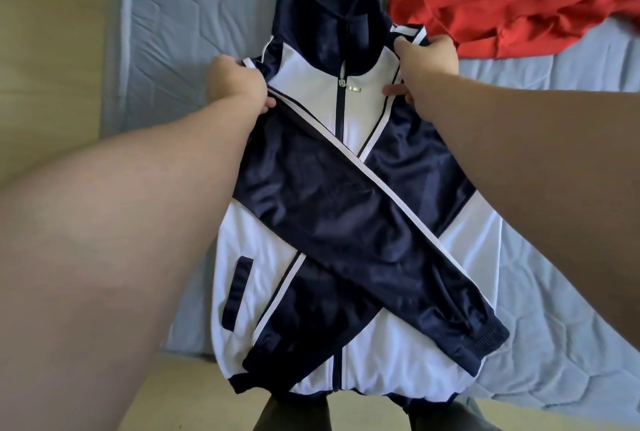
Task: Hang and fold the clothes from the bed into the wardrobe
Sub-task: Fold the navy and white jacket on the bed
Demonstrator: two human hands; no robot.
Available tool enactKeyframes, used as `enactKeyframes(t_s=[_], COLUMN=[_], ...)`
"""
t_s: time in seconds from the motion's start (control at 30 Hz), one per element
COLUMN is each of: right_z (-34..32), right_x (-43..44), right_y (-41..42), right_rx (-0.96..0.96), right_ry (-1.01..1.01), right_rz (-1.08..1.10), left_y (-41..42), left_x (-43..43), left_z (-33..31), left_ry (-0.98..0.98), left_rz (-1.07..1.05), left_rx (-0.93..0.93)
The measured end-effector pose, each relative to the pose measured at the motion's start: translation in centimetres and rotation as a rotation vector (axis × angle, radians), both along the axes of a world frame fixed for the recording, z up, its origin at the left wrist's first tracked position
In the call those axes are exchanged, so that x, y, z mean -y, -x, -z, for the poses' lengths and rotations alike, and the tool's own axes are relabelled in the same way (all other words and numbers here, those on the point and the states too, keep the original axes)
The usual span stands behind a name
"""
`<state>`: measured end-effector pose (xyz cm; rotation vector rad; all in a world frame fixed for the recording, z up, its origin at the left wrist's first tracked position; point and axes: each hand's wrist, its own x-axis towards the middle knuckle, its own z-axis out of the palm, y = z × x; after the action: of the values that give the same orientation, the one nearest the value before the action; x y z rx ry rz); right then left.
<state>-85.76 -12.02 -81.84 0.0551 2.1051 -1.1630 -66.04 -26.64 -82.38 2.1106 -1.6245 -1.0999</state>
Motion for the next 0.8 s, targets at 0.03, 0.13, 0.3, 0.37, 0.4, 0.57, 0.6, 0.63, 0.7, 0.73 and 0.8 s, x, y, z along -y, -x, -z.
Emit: enactKeyframes(t_s=[0.03,0.13,0.3,0.37,0.4,0.57,0.6,0.63,0.7,0.73,0.8], right_z=[0.1,0.4,0.3,0.1,0.0,-0.5,-0.5,-0.5,-0.6,-0.8,-1.2], right_x=[0.1,0.0,0.2,0.5,0.6,1.0,0.9,0.8,0.4,0.2,-0.4], right_y=[-0.1,-0.2,-0.1,0.4,0.6,1.2,1.3,1.3,1.1,0.9,0.4], right_rx=[-0.005,-0.019,-0.034,-0.038,-0.037,0.0,0.014,0.027,0.03,0.023,-0.003], right_ry=[-0.016,-0.039,-0.021,0.004,0.011,0.013,0.01,0.009,0.024,0.037,0.049], right_rz=[-0.017,-0.054,-0.046,-0.026,-0.016,-0.02,-0.024,-0.026,-0.023,-0.023,-0.047], left_y=[0.1,0.0,0.3,1.2,1.7,2.0,1.8,1.5,0.9,0.6,0.1], left_x=[0.0,0.2,1.8,2.9,3.4,4.4,4.2,3.9,3.3,3.1,2.2], left_z=[-0.2,-0.7,-1.6,-2.4,-2.8,-3.0,-2.8,-2.5,-2.0,-1.9,-2.2], left_ry=[-0.019,-0.095,-0.017,0.109,0.16,0.223,0.185,0.121,-0.032,-0.052,-0.009], left_rz=[-0.016,0.008,0.235,0.236,0.247,0.365,0.393,0.413,0.435,0.451,0.499], left_rx=[-0.024,0.018,0.31,0.41,0.462,0.616,0.611,0.581,0.466,0.4,0.336])
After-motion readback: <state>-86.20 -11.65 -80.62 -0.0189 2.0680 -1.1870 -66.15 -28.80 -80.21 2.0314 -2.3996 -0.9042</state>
